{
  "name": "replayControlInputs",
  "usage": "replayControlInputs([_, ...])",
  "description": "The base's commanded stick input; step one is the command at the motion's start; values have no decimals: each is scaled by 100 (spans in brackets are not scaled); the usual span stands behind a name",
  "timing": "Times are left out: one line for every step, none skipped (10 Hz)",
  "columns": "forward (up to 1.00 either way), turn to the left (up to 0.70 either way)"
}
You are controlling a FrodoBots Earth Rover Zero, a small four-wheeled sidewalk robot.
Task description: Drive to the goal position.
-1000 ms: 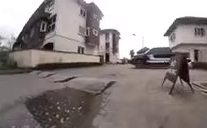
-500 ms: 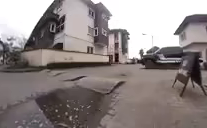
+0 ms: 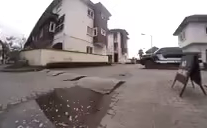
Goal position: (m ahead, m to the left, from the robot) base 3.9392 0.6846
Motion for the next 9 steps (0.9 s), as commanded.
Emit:
replayControlInputs([0, -36])
replayControlInputs([0, -5])
replayControlInputs([0, 0])
replayControlInputs([0, 0])
replayControlInputs([0, 0])
replayControlInputs([0, 0])
replayControlInputs([0, 0])
replayControlInputs([0, 0])
replayControlInputs([0, 0])
